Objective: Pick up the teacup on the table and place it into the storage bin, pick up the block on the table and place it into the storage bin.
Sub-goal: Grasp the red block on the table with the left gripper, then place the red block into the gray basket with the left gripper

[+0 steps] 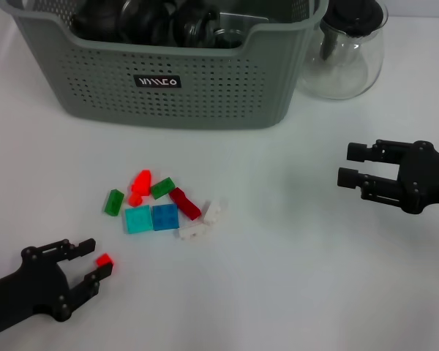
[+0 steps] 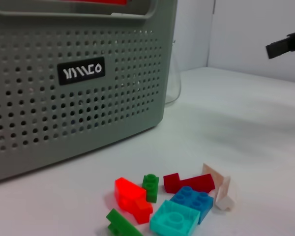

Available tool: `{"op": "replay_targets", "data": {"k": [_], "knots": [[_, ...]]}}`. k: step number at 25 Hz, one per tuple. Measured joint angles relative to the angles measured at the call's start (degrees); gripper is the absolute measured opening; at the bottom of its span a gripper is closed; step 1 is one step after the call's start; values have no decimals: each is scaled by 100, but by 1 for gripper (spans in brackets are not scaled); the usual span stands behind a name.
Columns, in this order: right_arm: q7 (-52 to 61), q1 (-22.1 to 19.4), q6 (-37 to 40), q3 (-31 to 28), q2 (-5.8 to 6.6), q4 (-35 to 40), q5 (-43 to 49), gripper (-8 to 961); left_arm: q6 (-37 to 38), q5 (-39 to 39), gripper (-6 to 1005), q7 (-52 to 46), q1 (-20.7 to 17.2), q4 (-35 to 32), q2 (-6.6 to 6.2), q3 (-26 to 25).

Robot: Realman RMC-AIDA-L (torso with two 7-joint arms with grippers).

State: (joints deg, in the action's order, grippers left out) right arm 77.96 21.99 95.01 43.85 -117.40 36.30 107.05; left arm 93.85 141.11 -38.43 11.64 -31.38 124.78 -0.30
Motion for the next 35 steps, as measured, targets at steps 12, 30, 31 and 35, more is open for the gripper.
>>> {"op": "replay_targets", "data": {"k": [12, 30, 31, 35], "knots": [[0, 27, 0, 6, -2, 0, 0, 584, -119, 73, 419, 240, -38, 157, 7, 2], [0, 22, 47, 3, -7, 0, 0, 584, -340, 62, 248, -234, 56, 178, -16, -77], [0, 23, 49, 2, -10, 0, 0, 584, -339, 64, 228, -281, 56, 175, -16, -77], [0, 25, 53, 2, -11, 0, -1, 584, -108, 38, 187, -553, 43, 68, -39, -110]]}}
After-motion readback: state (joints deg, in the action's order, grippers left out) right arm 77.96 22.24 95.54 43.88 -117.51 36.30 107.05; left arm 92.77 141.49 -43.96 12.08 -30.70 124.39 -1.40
